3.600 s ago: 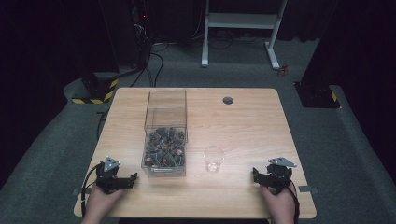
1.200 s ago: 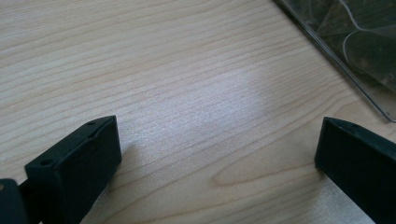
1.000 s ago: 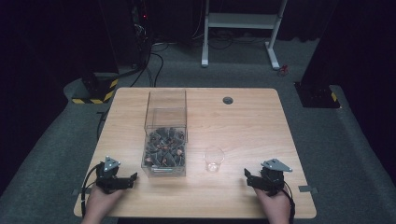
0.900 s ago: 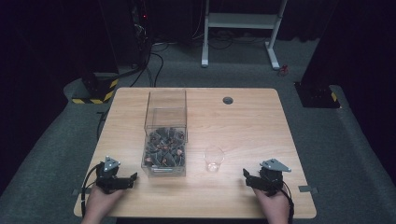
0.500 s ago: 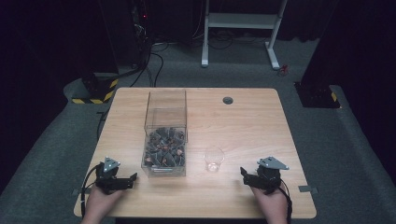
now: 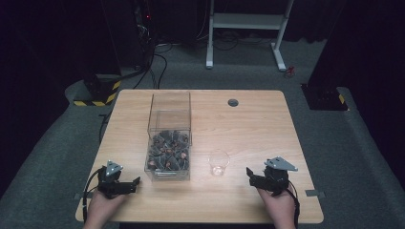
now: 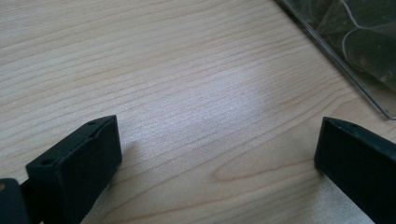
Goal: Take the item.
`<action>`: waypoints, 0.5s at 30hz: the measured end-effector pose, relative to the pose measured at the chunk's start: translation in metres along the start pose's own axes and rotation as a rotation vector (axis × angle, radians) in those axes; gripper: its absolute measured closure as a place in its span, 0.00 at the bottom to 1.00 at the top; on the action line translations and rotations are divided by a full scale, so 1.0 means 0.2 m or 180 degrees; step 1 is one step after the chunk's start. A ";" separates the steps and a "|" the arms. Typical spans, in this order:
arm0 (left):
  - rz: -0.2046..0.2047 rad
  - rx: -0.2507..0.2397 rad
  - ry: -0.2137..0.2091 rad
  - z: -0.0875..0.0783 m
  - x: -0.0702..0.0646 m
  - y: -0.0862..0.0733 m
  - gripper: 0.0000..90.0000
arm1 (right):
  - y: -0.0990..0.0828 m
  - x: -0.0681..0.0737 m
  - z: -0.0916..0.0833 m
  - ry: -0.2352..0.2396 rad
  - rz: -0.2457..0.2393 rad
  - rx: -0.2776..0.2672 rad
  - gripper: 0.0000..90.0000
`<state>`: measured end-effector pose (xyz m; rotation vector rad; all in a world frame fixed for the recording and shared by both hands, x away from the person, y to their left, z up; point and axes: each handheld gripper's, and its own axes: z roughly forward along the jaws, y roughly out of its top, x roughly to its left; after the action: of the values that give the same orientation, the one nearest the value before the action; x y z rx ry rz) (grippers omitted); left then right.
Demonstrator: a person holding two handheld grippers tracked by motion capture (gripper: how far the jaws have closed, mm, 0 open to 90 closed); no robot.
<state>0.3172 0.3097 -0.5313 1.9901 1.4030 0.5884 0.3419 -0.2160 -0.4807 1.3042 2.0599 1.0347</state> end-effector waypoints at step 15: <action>-0.0023 -0.0008 -0.0004 0.00 0.00 0.00 0.01 | 0.08 0.04 -0.03 0.0084 -0.0063 -0.0104 0.15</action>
<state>0.3169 0.3094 -0.5315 1.9823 1.4076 0.5854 0.3423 -0.2062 -0.4642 1.2579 2.0625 1.0776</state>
